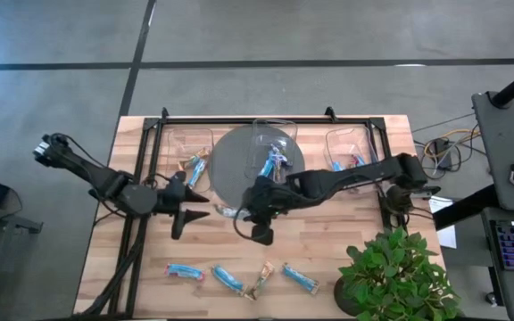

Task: Pick and place Granola Bars by type
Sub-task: Put the red granola bar into the right transparent bin

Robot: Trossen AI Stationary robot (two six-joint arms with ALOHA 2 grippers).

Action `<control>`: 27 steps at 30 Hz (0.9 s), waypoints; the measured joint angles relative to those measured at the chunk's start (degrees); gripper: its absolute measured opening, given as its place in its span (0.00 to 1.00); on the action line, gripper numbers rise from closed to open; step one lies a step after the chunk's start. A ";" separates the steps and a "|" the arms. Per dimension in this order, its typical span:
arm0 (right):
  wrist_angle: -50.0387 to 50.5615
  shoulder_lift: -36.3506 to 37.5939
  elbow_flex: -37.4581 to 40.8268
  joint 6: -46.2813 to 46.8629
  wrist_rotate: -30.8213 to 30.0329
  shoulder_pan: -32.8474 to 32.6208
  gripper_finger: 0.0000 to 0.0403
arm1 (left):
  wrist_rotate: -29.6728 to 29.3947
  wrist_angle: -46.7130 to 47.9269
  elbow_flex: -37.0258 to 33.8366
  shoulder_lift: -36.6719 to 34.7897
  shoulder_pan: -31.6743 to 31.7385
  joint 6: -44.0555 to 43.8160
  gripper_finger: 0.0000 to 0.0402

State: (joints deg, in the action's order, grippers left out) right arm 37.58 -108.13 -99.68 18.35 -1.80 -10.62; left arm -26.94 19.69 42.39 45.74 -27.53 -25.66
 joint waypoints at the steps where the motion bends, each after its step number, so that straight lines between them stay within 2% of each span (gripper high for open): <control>1: 0.38 0.36 0.00 -0.79 -0.02 0.08 0.10 | 0.00 -0.44 0.00 0.69 0.00 1.53 0.44; 9: 5.60 0.48 0.07 -2.10 -0.71 0.39 0.10 | 0.24 -5.25 1.51 7.30 -0.01 10.86 0.44; 14: 5.51 0.50 0.15 -2.38 -0.36 0.40 0.10 | 0.24 -5.12 1.49 11.18 0.15 11.55 0.44; 18: 6.07 0.49 0.15 -2.52 2.49 0.38 0.10 | -1.82 -5.13 1.49 13.24 0.37 12.65 0.44; 22: 9.18 0.49 0.15 -2.47 3.18 0.36 0.10 | -4.76 -5.16 1.46 13.56 0.59 12.44 0.44; 27: 10.56 0.43 0.15 -4.76 3.16 0.13 0.10 | -4.37 -5.15 1.46 13.40 0.82 12.08 0.44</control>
State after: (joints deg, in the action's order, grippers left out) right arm 48.14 -107.70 -99.53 13.59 1.35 -10.50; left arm -31.30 14.54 43.86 59.14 -26.70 -13.58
